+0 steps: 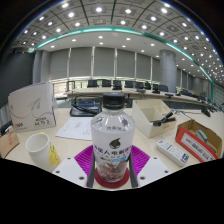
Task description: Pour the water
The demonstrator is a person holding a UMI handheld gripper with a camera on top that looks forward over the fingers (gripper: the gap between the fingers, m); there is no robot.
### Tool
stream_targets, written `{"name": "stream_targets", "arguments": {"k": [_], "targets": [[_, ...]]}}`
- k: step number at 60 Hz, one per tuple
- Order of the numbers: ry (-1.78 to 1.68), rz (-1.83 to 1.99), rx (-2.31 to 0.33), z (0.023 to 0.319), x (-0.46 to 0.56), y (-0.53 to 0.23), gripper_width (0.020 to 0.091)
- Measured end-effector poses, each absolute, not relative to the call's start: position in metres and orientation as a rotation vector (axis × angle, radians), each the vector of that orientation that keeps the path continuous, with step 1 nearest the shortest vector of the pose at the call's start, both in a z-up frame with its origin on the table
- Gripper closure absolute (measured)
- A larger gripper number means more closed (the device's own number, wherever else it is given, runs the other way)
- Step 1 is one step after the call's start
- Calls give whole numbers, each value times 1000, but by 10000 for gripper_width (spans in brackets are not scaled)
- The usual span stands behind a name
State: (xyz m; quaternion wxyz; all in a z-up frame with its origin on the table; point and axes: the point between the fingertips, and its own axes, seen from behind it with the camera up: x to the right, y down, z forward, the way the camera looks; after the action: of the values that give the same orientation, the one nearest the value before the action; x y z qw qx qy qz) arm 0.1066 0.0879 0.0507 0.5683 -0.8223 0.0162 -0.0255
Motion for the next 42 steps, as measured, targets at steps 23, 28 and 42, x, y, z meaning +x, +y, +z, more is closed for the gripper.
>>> {"name": "stream_targets", "arguments": {"k": [23, 28, 42], "targets": [[138, -30, -2095, 91, 90, 20, 245], [140, -48, -2140, 114, 74, -21, 244], [114, -58, -2187, 193, 10, -147, 244]]}}
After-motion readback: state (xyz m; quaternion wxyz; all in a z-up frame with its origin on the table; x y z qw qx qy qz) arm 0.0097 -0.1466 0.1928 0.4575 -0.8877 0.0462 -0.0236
